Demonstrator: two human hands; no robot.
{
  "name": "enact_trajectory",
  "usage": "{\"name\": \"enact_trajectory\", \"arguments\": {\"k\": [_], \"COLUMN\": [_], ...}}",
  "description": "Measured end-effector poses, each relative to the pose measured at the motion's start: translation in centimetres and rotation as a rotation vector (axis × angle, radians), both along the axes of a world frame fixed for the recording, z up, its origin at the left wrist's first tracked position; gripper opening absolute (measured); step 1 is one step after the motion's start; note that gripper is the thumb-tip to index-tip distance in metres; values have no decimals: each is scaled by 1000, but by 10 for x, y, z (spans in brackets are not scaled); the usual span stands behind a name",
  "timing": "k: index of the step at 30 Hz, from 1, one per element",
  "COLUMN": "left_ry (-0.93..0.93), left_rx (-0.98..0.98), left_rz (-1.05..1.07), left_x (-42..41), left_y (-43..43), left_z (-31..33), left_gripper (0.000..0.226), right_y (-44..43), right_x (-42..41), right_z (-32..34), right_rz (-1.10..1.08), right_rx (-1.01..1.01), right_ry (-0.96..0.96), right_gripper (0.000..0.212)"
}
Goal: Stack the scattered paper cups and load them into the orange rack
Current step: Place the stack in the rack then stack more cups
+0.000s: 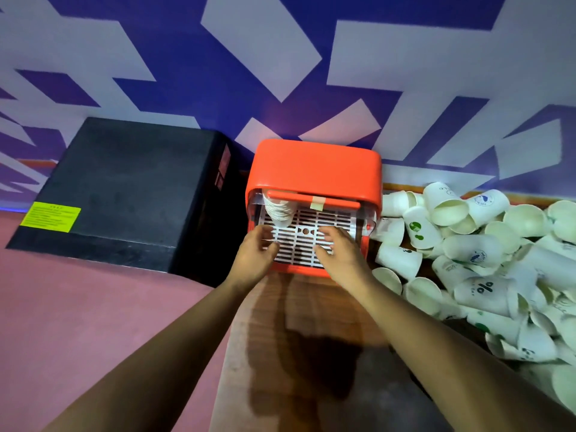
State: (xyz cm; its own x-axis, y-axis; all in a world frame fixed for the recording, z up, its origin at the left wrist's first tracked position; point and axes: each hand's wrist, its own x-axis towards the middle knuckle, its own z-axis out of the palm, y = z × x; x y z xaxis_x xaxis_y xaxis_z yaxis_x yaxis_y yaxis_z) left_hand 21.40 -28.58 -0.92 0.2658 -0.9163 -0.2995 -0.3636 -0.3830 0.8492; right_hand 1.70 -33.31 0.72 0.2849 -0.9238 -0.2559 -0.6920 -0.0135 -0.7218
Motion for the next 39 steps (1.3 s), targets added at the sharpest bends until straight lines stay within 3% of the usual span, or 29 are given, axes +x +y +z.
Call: {"name": "enact_trajectory", "arguments": {"k": [8, 15, 18, 19, 23, 25, 27, 30, 34, 36, 39], "left_ry": [-105, -76, -130, -149, -248, -358, -437, -487, -513, -504, -433], "left_rx": [-20, 140, 157, 168, 123, -4, -91, -26, 55, 61, 55], "left_rz": [-395, -744, -863, -868, -717, -625, -576, -629, -656, -660, -650], "left_x": [-69, -158, -190, -199, -232, -248, -262, -278, -285, -284, -281], "left_y": [56, 105, 125, 131, 134, 127, 116, 98, 89, 90, 93], "left_z": [14, 7, -7, -12, -24, -25, -25, -28, -43, -48, -46], "left_gripper": [12, 13, 20, 24, 39, 46, 52, 65, 71, 69, 68], "right_y": [90, 171, 201, 210, 228, 228, 221, 208, 213, 219, 226], "right_x": [-129, -205, -228, -236, -258, -264, -267, -269, -273, -275, -280], "right_z": [28, 19, 6, 1, 6, -1, -8, -16, -32, -39, -39], "right_rz": [-60, -178, -185, -201, -365, -491, -646, -731, -836, -868, -863], "right_rx": [-120, 26, 182, 192, 144, 73, 129, 274, 372, 370, 364], "right_ry": [138, 241, 292, 277, 344, 390, 330, 327, 376, 276, 84], "right_gripper": [36, 37, 55, 59, 35, 49, 63, 59, 69, 61, 32]}}
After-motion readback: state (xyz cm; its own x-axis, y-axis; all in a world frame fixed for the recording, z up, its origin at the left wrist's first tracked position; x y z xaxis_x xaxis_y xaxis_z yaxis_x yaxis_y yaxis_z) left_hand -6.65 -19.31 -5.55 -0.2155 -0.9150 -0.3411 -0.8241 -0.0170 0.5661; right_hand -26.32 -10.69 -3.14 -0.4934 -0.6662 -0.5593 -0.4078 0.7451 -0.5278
